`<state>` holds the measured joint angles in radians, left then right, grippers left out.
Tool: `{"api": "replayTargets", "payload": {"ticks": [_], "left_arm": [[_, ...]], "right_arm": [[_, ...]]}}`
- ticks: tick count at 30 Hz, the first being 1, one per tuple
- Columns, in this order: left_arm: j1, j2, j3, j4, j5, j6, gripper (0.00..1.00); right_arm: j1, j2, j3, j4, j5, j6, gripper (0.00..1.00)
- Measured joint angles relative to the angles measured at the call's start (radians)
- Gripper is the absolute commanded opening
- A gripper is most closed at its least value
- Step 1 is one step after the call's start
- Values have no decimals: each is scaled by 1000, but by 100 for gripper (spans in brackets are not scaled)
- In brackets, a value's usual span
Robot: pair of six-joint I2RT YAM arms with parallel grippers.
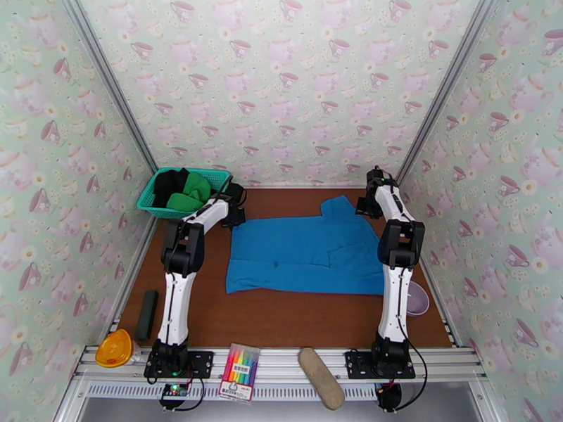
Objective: Fold and stack the mixed laundry pile
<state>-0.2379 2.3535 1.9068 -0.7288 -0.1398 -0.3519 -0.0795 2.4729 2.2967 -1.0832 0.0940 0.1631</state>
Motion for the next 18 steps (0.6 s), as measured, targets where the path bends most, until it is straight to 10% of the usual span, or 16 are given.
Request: {"api": "replayTargets", "payload": {"ticks": [13,18], "left_arm": [[2,0,0,-1,1,0,0],[2,0,0,0,2,1,0]], "right_arm": [[0,94,60,-25,-31,2,33],[-4,99,67,-30,-48,4,5]]}}
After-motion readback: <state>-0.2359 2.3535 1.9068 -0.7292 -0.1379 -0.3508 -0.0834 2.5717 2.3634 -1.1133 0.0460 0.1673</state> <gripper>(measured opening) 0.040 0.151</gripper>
